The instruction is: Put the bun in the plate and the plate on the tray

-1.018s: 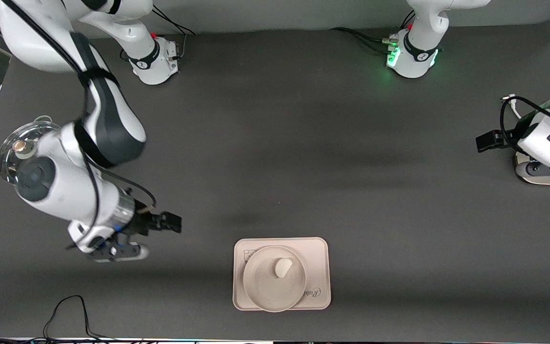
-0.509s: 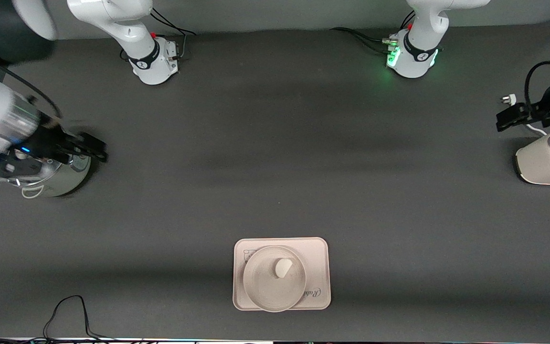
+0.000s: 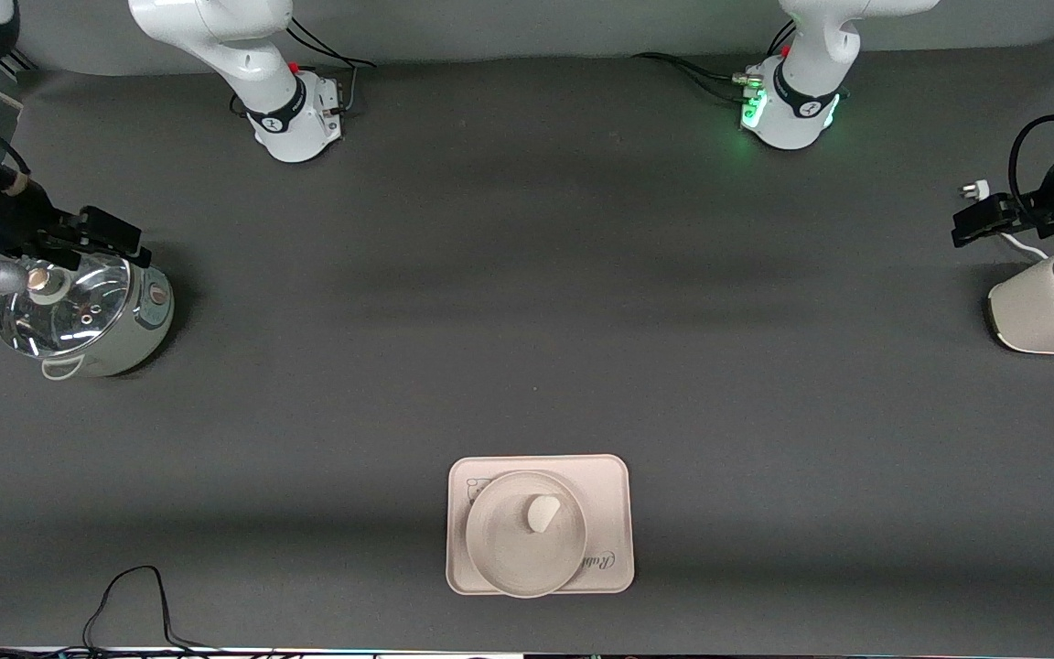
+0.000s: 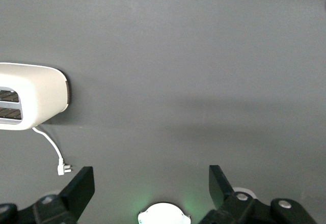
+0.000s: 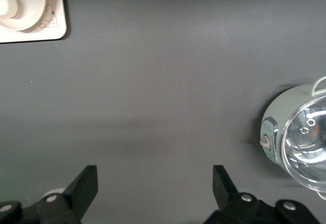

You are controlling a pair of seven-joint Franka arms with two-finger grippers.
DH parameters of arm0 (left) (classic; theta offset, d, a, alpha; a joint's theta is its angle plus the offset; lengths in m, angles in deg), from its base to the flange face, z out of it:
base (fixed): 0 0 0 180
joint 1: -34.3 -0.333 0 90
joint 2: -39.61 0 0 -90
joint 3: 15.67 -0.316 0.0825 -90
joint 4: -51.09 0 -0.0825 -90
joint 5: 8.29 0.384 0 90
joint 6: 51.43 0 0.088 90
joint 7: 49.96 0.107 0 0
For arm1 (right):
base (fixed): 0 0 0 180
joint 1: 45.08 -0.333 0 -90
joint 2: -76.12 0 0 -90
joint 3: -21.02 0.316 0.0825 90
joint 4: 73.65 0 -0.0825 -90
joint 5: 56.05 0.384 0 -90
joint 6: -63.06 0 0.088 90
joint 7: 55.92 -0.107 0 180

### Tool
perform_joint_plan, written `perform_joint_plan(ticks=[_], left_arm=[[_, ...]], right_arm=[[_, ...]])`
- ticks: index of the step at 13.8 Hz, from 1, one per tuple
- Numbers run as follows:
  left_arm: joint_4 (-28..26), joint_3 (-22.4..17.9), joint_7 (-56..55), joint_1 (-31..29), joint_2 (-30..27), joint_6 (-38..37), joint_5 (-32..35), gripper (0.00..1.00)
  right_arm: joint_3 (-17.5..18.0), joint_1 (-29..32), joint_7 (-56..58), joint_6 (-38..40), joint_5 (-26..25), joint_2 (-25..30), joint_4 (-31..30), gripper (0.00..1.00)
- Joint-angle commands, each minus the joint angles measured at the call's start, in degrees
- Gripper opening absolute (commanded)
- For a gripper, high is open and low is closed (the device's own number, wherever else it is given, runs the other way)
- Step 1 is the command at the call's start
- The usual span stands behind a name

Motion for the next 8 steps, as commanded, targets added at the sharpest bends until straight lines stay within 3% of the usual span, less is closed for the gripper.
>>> perform_joint_plan(ticks=[1, 8], left_arm=[[0.6, 0.0, 0.6, 0.3, -0.3, -0.2, 0.7, 1.00], [1.0, 0.0, 0.6, 0.4, -0.3, -0.8, 0.7, 1.00]], right_arm=[[0.0, -0.4, -0.7, -2.7, -0.6, 1.7, -3.3, 1.00], [0.0, -0.5, -1.0, -1.6, -0.8, 2.9, -3.2, 1.00]])
